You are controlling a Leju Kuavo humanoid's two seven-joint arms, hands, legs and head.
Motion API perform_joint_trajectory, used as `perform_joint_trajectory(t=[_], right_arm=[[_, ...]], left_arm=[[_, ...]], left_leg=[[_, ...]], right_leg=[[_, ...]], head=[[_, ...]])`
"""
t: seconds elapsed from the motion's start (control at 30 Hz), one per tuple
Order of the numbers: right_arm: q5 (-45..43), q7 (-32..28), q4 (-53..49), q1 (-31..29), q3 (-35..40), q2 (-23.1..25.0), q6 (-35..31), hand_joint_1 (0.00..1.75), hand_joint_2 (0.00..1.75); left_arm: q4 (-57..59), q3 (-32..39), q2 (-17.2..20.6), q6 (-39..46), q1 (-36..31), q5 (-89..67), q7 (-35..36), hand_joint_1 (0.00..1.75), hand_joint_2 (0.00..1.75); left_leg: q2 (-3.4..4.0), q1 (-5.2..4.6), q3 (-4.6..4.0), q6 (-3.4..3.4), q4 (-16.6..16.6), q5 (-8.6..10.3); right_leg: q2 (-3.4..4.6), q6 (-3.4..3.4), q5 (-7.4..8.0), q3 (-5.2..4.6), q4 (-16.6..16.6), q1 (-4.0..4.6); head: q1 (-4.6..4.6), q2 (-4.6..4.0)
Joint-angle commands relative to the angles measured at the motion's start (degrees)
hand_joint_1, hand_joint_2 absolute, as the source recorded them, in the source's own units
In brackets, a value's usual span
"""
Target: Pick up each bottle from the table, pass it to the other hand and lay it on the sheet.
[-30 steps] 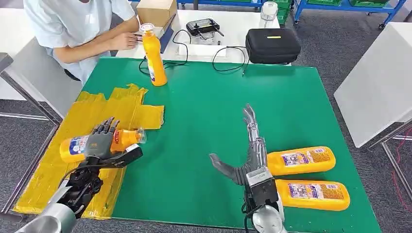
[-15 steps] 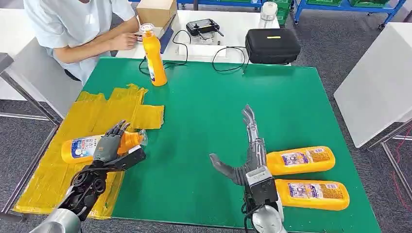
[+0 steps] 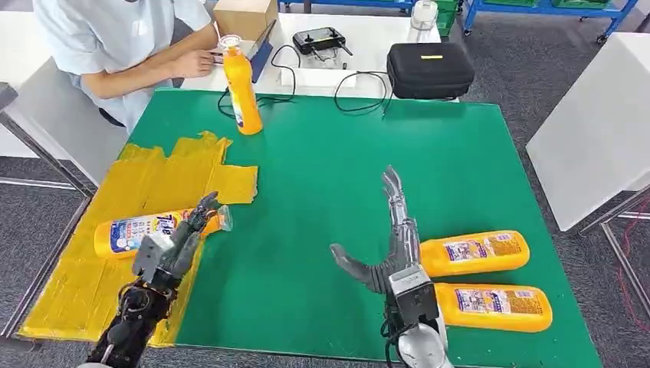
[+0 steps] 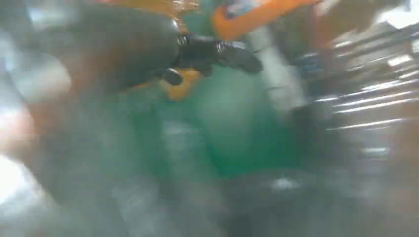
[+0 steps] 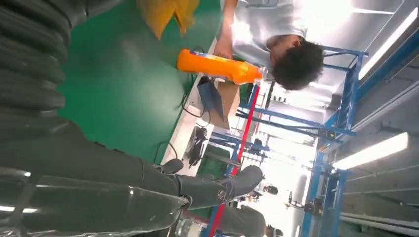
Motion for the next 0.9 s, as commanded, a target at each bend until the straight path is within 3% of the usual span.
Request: perform_joint_trajectory(t=[0.03, 0.13, 0.17, 0.23, 0.4, 0.5, 0.53, 0.6, 0.73, 0.9], right_arm=[[1.05, -0.23, 3.05, -2.33, -0.01, -0.74, 0.46, 0.00, 1.75], [4.38, -0.90, 1.28, -2.43, 1.09, -2.53, 0.70, 0.00, 1.75], [8.58, -0.59, 0.79, -2.87, 2.02, -4.12, 0.28, 0.00, 1.75], [14.33, 0.55, -0.41, -3.03, 2.24, -6.06, -1.12, 0.00, 1.75], [14.40, 0.69, -0.90, -2.84, 1.83, -6.33, -0.86, 0.00, 1.75], [31.65, 8.91, -1.09, -4.54, 3.59, -13.79, 0.54, 0.00, 1.75], [37.45, 10.51, -0.87, -5.23, 3.97, -18.47, 2.74, 0.00, 1.75], [36.06, 9.12, 0.33, -5.83, 3.11, -26.16, 8.88, 0.00, 1.75], [31.11, 6.80, 3.56, -3.58, -5.52, -37.57, 15.84, 0.00, 1.75], [27.95, 6.58, 3.08, 0.67, -15.14, -42.16, 21.13, 0.00, 1.75]], left_arm=[[-18.71, 4.70, -4.53, -4.74, 5.71, 7.02, 1.12, 0.00, 0.00], [-20.59, 4.61, -6.29, -5.00, 6.06, 11.38, 2.26, 0.00, 0.00], [-21.08, 4.76, -7.03, -6.23, 6.13, 14.07, 2.72, 0.00, 1.75], [-22.06, 4.69, -7.76, -7.10, 6.50, 16.43, 3.45, 0.00, 1.75], [-22.37, 4.57, -7.65, -7.05, 6.75, 16.57, 3.60, 0.00, 1.75], [-22.76, 5.37, -9.07, -7.85, 7.07, 18.84, 4.74, 0.00, 1.75], [-22.81, 5.24, -9.46, -8.08, 7.15, 19.06, 5.08, 0.00, 1.75], [-22.02, 4.86, -9.82, -8.20, 6.92, 19.39, 5.52, 0.00, 1.75], [-20.92, 3.02, -10.13, -4.93, 7.32, 17.63, 6.31, 0.00, 1.75], [-22.88, -1.74, -9.60, -1.04, 7.98, 14.57, 6.28, 0.00, 1.75]], left_leg=[[0.00, 0.04, 0.01, -0.04, 0.04, -0.06], [-0.04, 0.05, -0.01, -0.04, 0.04, -0.07], [-0.09, 0.07, 0.03, -0.04, 0.06, -0.10], [-0.06, 0.08, -0.01, -0.01, 0.09, -0.11], [-0.11, 0.05, -0.02, -0.02, 0.05, -0.07], [-0.02, 0.04, -0.02, -0.02, 0.02, -0.06], [-0.06, 0.05, 0.00, -0.01, 0.05, -0.08], [-0.09, 0.03, 0.02, 0.01, 0.03, -0.07], [-0.38, -0.06, -0.02, 0.09, 0.03, 0.00], [-0.59, -0.19, -0.11, 0.21, 0.15, -0.08]], right_leg=[[0.17, -0.05, -0.03, 0.03, -0.01, 0.04], [0.19, -0.05, -0.04, 0.03, -0.01, 0.04], [0.23, -0.07, -0.07, 0.09, -0.03, 0.06], [0.26, -0.04, -0.06, 0.07, -0.03, 0.07], [0.17, -0.05, -0.05, 0.06, -0.04, 0.04], [0.21, -0.04, -0.01, 0.04, -0.05, 0.04], [0.26, -0.04, -0.02, 0.10, -0.07, 0.04], [0.23, -0.01, -0.01, 0.12, -0.10, 0.03], [-0.17, 0.09, -0.01, 0.18, -0.14, -0.05], [-0.18, 0.23, 0.02, 0.16, -0.11, -0.23]], head=[[-0.04, 0.00], [-0.07, 0.00], [-0.04, 0.00], [-0.07, 0.00], [-0.04, 0.00], [-0.04, 0.00], [-0.04, 0.00], [-0.07, 0.00], [-0.07, 0.00], [-0.07, 0.00]])
